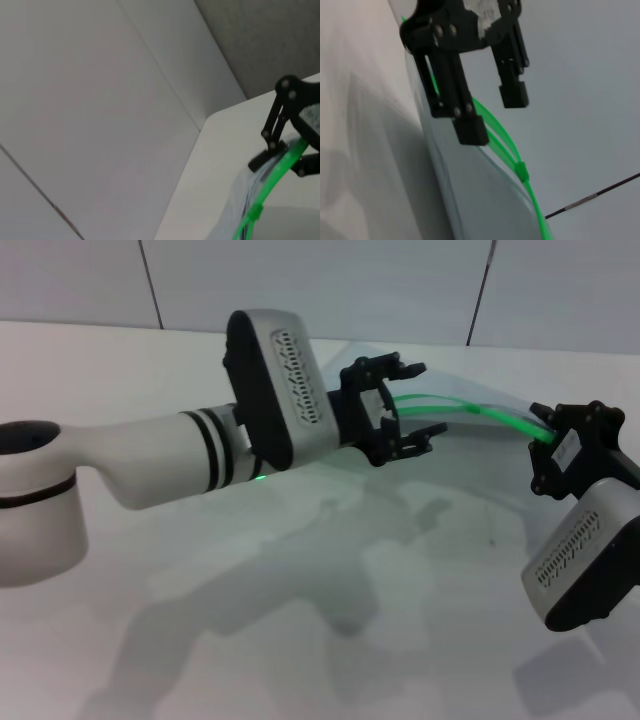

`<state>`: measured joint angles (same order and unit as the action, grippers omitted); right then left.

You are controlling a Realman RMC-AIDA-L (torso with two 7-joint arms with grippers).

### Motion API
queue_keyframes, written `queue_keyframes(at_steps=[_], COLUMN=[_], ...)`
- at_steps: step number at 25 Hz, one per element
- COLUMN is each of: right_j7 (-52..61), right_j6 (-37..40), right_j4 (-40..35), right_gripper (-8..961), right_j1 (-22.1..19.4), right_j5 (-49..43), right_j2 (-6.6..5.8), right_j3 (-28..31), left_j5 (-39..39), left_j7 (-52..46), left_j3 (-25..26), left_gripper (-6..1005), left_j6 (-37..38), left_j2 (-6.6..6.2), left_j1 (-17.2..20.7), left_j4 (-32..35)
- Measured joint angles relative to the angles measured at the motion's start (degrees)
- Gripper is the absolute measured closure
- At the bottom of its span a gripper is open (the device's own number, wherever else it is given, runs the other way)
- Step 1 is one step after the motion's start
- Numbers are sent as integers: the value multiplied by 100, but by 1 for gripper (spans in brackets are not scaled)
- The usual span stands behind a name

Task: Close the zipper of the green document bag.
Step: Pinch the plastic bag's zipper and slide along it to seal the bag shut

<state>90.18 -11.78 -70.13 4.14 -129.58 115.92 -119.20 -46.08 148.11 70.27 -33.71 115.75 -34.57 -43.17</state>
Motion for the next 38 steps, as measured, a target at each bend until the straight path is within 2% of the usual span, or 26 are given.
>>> queue_keyframes(at_steps=[9,18,24,35,38], right_j7=[5,136,139,140,140], right_j6=[0,0,0,0,0], right_j4=[-1,-1,-18,-50,-52], right_gripper=[890,882,876,866,863], right_j1=[25,95,104,124,131], right_j5=[39,39,39,39,39], right_j2=[0,0,1,0,0], right_j3=[-18,-40,-90,-94,-94], left_j5=[-447,-497,-501,-507,-507], left_j7=[-62,-42,-26,6,10], left_j3=[-37,-41,-40,-40,-56], left_gripper=[351,356,431,668,692], left_j6=[172,175,196,213,277], left_j2=[46,54,64,62,62], left_j1=[-169,-285,-407,-473,-480], left_j4=[-122,-81,37,78,80])
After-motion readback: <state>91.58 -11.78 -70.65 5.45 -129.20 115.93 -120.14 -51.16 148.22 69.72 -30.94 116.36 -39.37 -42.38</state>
